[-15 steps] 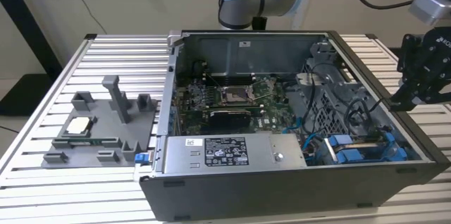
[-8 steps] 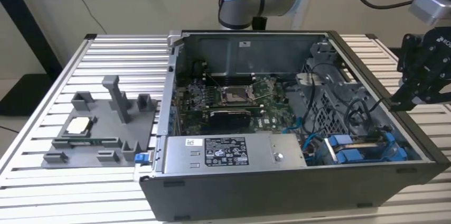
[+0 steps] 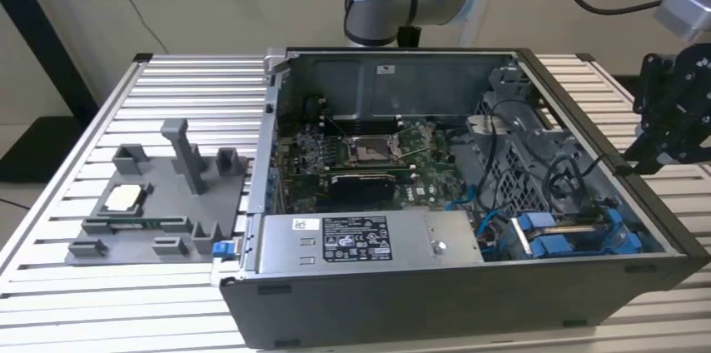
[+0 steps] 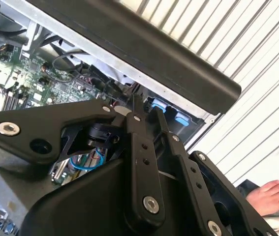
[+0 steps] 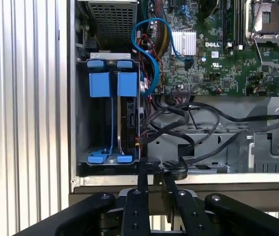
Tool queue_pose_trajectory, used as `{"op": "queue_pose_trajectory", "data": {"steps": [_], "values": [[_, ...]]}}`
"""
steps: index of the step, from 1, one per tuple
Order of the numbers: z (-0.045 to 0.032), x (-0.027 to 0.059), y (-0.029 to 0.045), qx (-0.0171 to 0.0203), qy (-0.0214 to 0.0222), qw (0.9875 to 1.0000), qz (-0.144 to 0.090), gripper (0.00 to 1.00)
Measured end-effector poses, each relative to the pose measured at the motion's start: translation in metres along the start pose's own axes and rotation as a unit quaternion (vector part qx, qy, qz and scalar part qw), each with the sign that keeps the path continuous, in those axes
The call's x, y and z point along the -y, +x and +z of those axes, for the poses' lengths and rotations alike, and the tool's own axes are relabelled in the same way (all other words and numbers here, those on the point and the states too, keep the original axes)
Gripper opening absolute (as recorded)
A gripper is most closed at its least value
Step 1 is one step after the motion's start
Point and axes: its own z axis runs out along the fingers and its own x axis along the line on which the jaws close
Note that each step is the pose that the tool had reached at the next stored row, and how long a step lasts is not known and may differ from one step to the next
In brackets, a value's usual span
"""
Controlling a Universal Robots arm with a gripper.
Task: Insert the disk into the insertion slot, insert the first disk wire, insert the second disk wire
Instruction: 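Insert the second disk wire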
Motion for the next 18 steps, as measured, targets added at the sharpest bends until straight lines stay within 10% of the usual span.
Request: {"op": "queue_pose_trajectory", "data": {"steps": [18], "values": [[0.0057,0.0014,0.0003,0.0083,-0.0036,0.9997,0.023,0.27]]}}
